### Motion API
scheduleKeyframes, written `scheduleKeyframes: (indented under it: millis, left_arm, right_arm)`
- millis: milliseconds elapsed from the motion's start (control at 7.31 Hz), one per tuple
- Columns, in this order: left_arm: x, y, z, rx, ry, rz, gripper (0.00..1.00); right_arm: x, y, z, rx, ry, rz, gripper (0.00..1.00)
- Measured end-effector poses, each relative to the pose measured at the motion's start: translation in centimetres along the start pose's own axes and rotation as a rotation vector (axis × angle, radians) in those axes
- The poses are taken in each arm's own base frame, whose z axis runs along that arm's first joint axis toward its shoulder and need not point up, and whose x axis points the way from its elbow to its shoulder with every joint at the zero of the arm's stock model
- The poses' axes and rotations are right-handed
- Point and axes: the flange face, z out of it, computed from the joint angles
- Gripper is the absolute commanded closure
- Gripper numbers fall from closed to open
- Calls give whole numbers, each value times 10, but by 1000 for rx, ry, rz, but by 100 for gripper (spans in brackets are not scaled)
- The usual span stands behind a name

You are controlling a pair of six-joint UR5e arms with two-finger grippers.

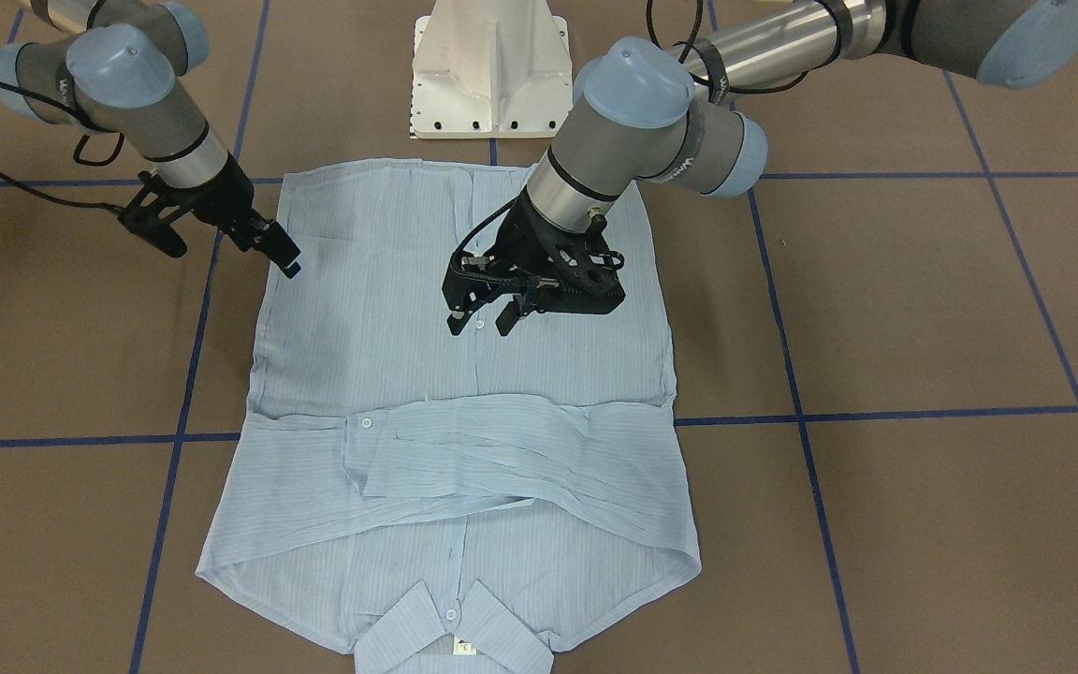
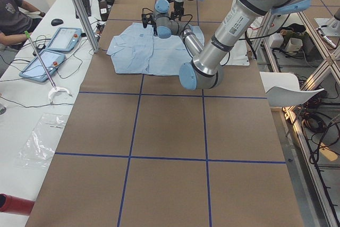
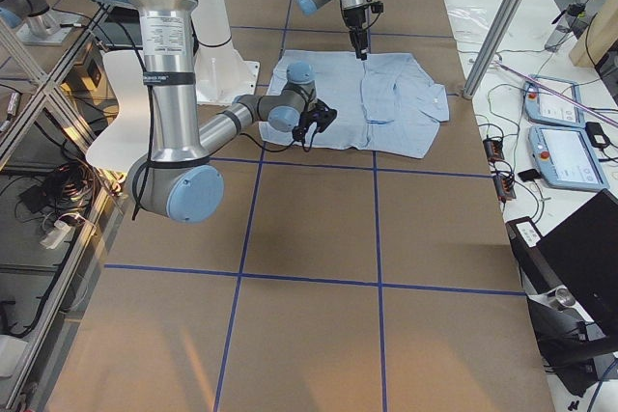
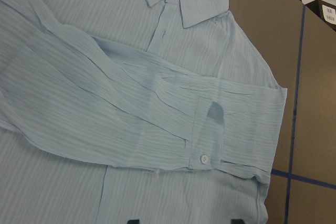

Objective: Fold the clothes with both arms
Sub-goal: 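Release the sleeve with the left gripper while the right moves to the hem corner, then move the left gripper down to the other hem corner nearest the robot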

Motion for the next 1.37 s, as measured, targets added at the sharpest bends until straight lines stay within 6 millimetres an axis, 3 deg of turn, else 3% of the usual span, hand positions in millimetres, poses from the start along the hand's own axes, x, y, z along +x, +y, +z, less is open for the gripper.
scheduleKeyframes:
  millis: [274, 547, 821, 1231, 1368]
  left_arm:
    - [-4, -2, -3, 26, 2, 1, 34]
    - [-14, -2, -6, 32, -1, 0, 34]
    - [-18, -1, -9, 32, -1, 1, 34]
    - [-32, 0, -18, 34, -1, 0, 34]
    - [-38, 1, -22, 34, 0, 0, 34]
  right_arm:
    - [33, 59, 16, 26, 17, 44, 11]
    - [60, 86, 15, 16, 45, 42, 12]
    - [81, 94, 11, 11, 74, 28, 21]
    - [87, 95, 13, 22, 81, 22, 27]
    - [87, 96, 16, 22, 82, 20, 39]
